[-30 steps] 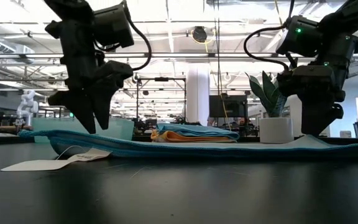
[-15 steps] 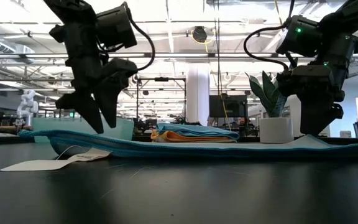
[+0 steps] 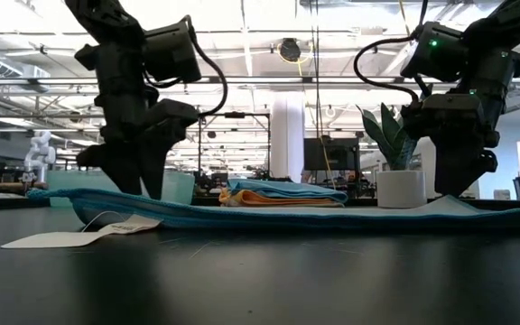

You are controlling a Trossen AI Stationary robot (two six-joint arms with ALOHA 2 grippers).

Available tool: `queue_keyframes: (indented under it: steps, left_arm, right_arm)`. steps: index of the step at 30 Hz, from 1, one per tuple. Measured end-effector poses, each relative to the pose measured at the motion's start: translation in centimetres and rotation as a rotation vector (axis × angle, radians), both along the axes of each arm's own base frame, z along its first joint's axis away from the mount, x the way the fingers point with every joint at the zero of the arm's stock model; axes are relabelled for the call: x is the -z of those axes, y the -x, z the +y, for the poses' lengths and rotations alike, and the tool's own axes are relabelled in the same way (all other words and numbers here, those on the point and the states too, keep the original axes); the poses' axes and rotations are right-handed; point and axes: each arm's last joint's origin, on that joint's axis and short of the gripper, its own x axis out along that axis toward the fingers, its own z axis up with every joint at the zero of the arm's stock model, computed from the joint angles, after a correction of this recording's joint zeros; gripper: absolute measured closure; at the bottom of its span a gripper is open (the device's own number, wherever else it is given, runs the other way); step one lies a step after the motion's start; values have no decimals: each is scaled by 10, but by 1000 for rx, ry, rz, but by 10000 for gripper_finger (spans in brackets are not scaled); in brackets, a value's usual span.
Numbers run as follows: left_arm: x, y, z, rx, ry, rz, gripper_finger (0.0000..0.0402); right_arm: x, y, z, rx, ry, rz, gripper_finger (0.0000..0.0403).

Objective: Fold microfiber towels
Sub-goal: Fold the light blue microfiber towel

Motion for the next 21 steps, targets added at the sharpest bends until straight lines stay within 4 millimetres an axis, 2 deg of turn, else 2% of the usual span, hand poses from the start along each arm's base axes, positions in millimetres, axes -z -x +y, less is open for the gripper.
queue_keyframes:
  steps: [8, 16, 19, 21]
  left_arm:
    - [0, -1, 0, 3, 5, -15, 249]
    - [-1, -2, -2, 16, 1, -19, 338]
    - [0, -2, -3, 20, -1, -18, 380]
    - [-1, -2, -4, 21, -6, -18, 394]
  right_arm:
    - [0, 0, 0, 0, 0, 1, 241]
    - [0, 0, 0, 0, 0, 2, 283]
    - [0, 0, 0, -2, 1, 2, 309]
    - [0, 0, 0, -2, 1, 2, 332]
